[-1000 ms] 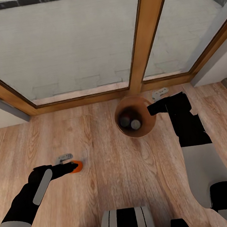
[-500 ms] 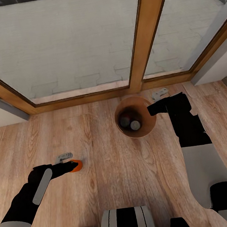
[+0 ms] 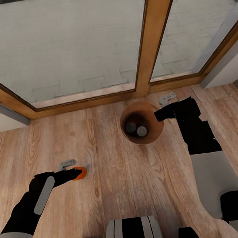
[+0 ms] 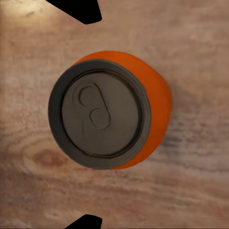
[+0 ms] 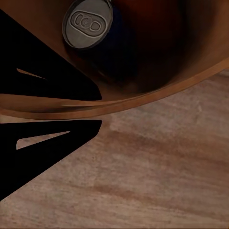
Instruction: Put the three can of soda from the living room inside the tash can in the kitchen.
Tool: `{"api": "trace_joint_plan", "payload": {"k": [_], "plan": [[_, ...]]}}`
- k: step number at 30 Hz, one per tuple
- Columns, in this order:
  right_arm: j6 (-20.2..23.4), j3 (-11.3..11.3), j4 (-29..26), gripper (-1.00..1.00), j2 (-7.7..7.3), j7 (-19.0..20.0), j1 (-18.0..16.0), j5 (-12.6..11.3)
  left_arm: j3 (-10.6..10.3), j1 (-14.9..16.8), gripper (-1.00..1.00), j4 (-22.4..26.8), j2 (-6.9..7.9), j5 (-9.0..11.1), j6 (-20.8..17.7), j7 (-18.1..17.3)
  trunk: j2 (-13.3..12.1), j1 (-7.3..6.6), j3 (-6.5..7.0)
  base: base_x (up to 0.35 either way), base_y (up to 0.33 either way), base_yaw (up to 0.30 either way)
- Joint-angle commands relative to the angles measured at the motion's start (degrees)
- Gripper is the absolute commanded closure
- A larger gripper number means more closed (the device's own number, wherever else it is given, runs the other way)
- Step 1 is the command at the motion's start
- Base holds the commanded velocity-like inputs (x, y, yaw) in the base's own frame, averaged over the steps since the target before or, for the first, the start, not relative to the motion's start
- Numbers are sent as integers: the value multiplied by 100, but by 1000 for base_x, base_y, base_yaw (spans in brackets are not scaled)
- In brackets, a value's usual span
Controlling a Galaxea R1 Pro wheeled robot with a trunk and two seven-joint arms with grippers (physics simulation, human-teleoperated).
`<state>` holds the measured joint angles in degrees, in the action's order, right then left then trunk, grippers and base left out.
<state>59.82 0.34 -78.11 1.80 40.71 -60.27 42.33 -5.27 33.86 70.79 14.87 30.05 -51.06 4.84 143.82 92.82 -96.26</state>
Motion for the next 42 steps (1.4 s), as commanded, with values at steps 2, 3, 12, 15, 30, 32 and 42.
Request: {"api": "trace_joint_plan", "payload": {"k": [2, 3, 12, 15, 30, 32, 42], "plan": [[18, 3, -2, 100, 3, 16, -2, -93, 0, -1, -100, -2, 1, 0, 0, 0, 3, 4, -44, 0, 0, 0], [18, 4, -2, 100, 4, 16, -2, -93, 0, 0, -100, -3, 0, 0, 0, 0, 5, 6, -66, 0, 0, 0], [18, 14, -5, 100, -3, 16, 1, -93, 0, 0, -100, 1, 0, 0, 0, 0, 14, 24, -221, 0, 0, 0], [18, 6, -7, 100, -4, 16, 5, -93, 0, -2, -100, 4, -1, 0, 0, 0, 14, 24, -221, 0, 0, 0], [18, 23, -3, 100, -4, 16, 12, -93, 9, -2, 100, 127, 7, 9, 11, 0, 14, 24, -221, 0, 0, 0], [18, 21, -4, 100, -2, 16, 13, -93, 10, -2, 100, 133, 5, 9, 10, 0, 14, 24, -221, 0, 0, 0], [18, 29, -7, 100, 2, 16, 28, -93, 9, -2, 100, 118, -1, -15, 8, 0, 6, 9, -89, 0, 0, 0]]}}
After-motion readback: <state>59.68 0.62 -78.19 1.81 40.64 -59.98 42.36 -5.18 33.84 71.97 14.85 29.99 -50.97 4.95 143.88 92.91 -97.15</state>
